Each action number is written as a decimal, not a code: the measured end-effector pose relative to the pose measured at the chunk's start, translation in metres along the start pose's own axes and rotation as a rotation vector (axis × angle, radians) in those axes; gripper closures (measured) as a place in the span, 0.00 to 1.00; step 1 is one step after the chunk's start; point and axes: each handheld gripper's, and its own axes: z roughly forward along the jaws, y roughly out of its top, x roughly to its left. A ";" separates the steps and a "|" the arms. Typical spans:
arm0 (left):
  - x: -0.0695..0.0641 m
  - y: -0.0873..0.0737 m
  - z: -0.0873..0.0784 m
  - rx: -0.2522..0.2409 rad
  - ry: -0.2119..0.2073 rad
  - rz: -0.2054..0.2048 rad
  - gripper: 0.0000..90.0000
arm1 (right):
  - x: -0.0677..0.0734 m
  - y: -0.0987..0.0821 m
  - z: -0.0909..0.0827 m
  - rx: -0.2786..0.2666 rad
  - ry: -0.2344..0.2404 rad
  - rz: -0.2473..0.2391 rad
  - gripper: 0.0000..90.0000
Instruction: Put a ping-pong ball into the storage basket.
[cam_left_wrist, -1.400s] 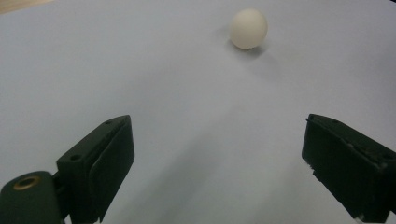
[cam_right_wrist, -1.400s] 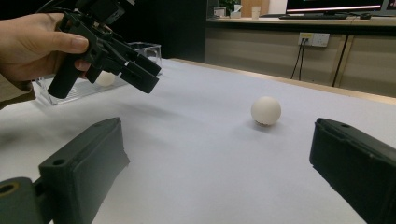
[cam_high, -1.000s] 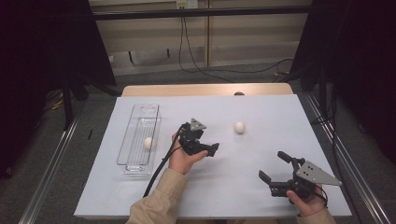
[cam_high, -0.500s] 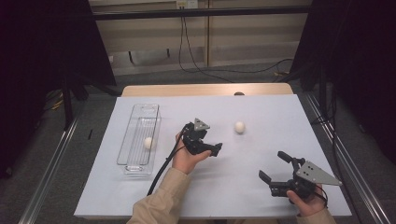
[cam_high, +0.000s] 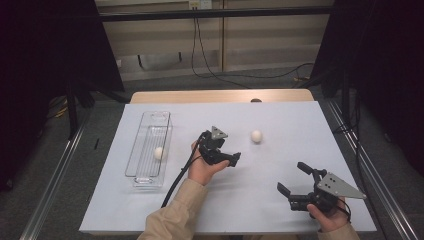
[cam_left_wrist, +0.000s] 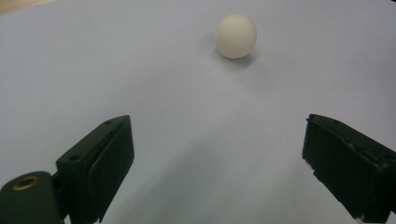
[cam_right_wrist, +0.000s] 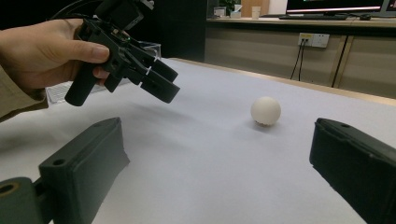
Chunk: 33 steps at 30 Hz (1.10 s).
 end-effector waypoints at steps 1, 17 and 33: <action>0.000 0.000 0.000 0.001 0.000 0.004 0.10 | 0.000 0.000 0.000 0.000 0.000 0.000 0.03; -0.001 0.005 0.006 -0.012 -0.007 -0.010 0.09 | 0.000 0.000 0.000 0.002 -0.005 0.004 0.03; -0.005 0.011 0.016 -0.010 -0.020 -0.019 0.09 | -0.001 0.000 0.000 -0.001 -0.007 0.004 0.03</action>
